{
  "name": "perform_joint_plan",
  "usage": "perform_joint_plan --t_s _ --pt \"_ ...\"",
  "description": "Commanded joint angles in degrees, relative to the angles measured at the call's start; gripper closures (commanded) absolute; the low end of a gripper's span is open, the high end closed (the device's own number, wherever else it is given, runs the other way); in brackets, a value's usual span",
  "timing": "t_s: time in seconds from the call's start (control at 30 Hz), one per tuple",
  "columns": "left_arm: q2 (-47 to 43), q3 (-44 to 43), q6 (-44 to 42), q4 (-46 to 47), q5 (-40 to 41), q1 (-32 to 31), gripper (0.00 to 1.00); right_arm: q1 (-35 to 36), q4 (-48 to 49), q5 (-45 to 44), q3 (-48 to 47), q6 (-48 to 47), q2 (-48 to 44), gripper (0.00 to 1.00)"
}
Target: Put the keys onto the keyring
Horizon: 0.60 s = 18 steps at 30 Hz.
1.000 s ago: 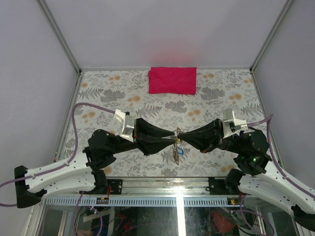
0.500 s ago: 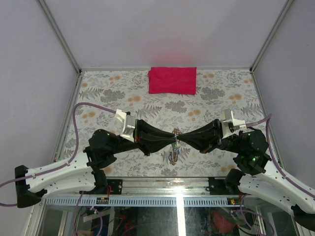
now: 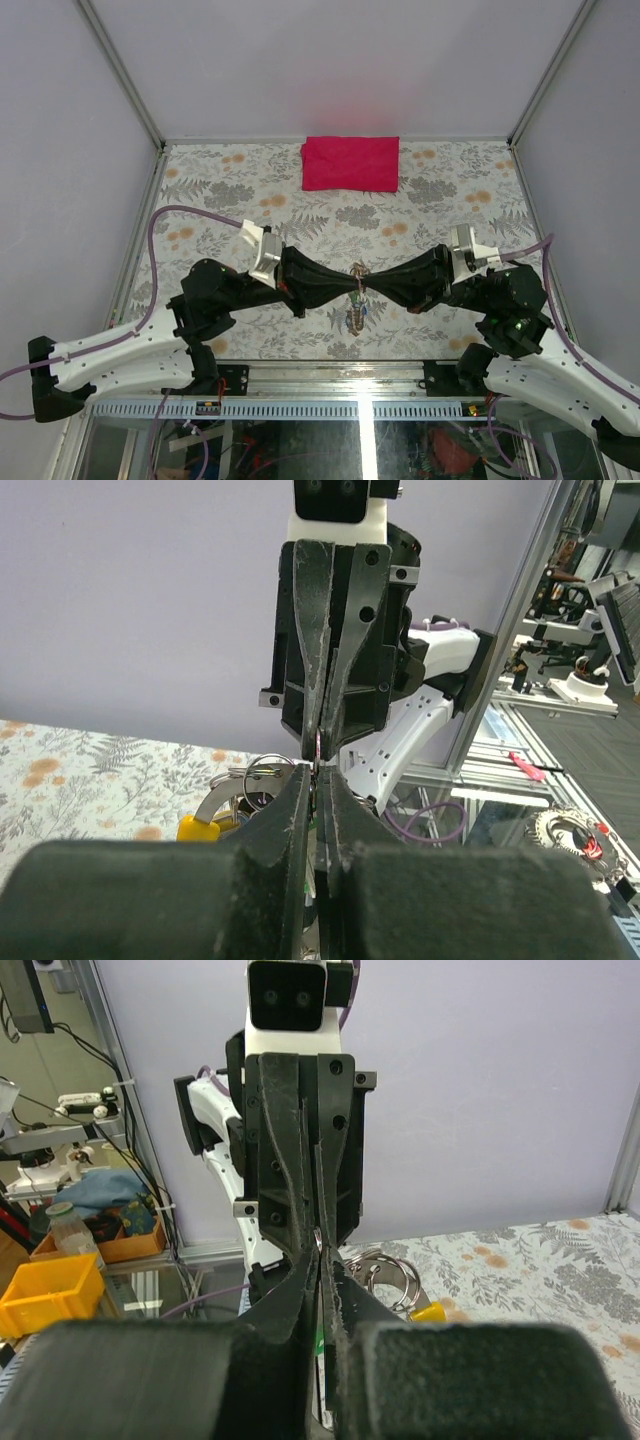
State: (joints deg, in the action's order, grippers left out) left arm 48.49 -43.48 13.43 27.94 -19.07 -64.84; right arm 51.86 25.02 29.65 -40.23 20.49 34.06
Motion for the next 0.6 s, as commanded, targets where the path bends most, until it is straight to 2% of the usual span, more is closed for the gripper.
perform_joint_plan --t_s 0.0,0.13,0.2,0.4,0.57 --pt "-1.77 -4.50 -3.25 -6.19 -0.98 -0.03 1.00 -0.12 -1.07 0.06 -3.82 -3.26 -1.71 0.91" --pt "-3.19 -7.50 -6.78 -14.52 -0.75 -0.05 1.00 -0.09 -6.00 0.38 -5.66 -6.03 -2.88 0.76" --pt "-3.48 -9.20 -8.63 -19.00 -0.72 -0.07 1.00 -0.10 -8.93 0.65 -6.62 -7.49 -3.39 0.71" --pt "-2.01 -16.43 -15.68 -34.09 -1.23 -0.04 1.00 -0.09 -20.62 1.77 -11.07 -13.47 -3.07 0.65" --pt "3.30 -26.82 -23.16 -51.12 -1.26 -0.06 1.00 -0.12 -30.76 3.36 -15.81 -19.81 -0.11 0.60"
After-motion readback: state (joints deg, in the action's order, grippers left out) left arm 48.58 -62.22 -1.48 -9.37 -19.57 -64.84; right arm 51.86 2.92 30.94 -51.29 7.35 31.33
